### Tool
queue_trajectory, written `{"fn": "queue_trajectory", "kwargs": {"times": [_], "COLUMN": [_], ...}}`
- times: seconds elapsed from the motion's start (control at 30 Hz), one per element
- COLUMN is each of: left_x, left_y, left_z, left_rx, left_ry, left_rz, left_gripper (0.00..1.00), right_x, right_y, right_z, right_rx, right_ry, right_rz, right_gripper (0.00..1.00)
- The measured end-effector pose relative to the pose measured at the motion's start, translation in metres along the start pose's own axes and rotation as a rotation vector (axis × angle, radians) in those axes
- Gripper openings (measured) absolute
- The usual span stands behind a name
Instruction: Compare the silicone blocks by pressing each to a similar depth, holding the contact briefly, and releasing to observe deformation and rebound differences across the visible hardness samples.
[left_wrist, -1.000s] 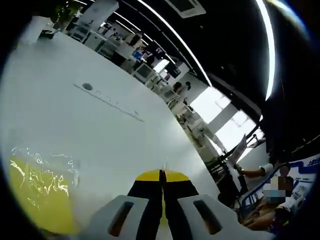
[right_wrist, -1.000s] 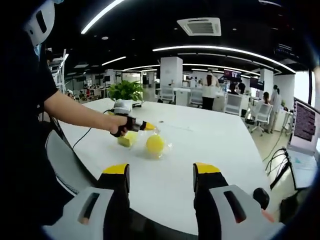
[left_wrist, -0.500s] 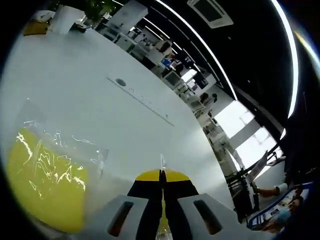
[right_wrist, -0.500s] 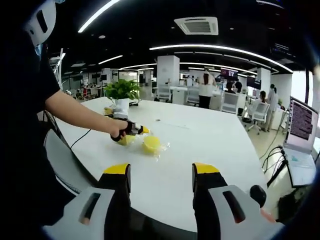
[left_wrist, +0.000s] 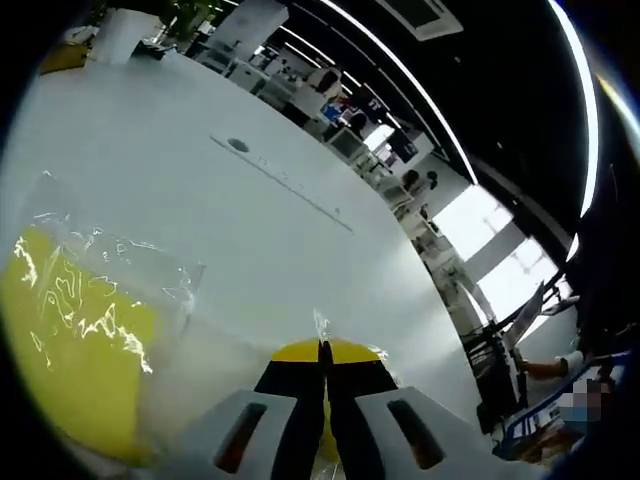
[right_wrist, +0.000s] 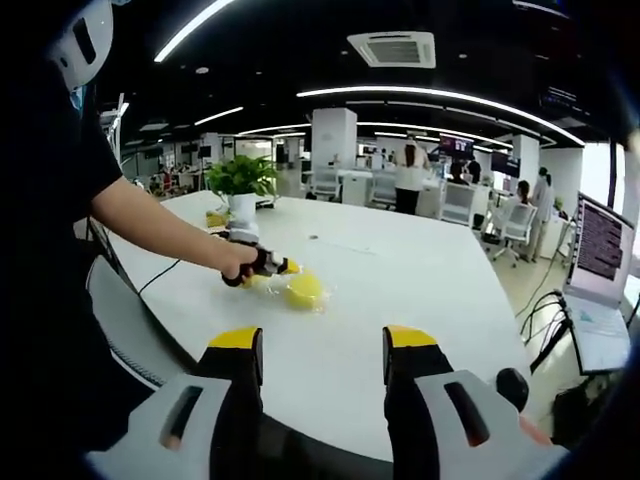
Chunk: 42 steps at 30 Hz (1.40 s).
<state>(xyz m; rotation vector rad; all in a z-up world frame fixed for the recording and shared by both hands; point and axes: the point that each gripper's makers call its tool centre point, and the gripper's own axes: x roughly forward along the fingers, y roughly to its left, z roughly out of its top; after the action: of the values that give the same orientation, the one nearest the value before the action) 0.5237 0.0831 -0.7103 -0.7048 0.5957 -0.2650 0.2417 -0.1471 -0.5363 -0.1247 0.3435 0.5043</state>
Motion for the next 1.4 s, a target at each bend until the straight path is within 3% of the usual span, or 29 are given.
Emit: {"fn": "queue_trajectory", "kwargs": {"times": [0.13, 0.3, 0.47, 0.5, 0.63, 0.77, 1.1, 1.17, 1.4], "left_x": [0.000, 0.001, -0.001, -0.002, -0.005, -0.010, -0.031, -0.038, -0.064], "left_y": [0.013, 0.011, 0.016, 0.016, 0.014, 0.014, -0.008, -0.010, -0.023], "left_z": [-0.002, -0.002, -0.004, -0.002, 0.003, 0.010, 0.036, 0.044, 0.066], "left_rx": [0.012, 0.077, 0.071, 0.133, 0.168, 0.256, 0.493, 0.557, 0.641], "left_ry": [0.006, 0.050, 0.068, 0.075, 0.068, 0.055, -0.009, -0.035, -0.073], "left_rz": [0.031, 0.011, 0.018, 0.008, -0.003, -0.004, -0.102, -0.088, -0.115], "left_gripper": [0.00, 0.00, 0.01, 0.02, 0.07, 0.11, 0.21, 0.23, 0.32], "right_x": [-0.001, -0.003, -0.002, -0.001, 0.000, 0.003, 0.023, 0.026, 0.040], "right_y": [0.002, 0.002, 0.001, 0.001, 0.003, 0.003, 0.013, 0.017, 0.024], "right_z": [0.002, -0.001, -0.001, -0.001, 0.000, 0.000, 0.002, 0.002, 0.002], "right_rx": [-0.010, -0.009, -0.021, -0.025, -0.027, -0.026, -0.006, -0.009, -0.009], "right_ry": [-0.005, 0.005, 0.006, 0.006, 0.004, 0.000, -0.012, -0.013, -0.024], "right_rz": [0.004, 0.004, 0.009, 0.009, 0.016, 0.018, 0.046, 0.058, 0.069], "right_gripper": [0.43, 0.42, 0.42, 0.42, 0.43, 0.43, 0.45, 0.45, 0.47]}}
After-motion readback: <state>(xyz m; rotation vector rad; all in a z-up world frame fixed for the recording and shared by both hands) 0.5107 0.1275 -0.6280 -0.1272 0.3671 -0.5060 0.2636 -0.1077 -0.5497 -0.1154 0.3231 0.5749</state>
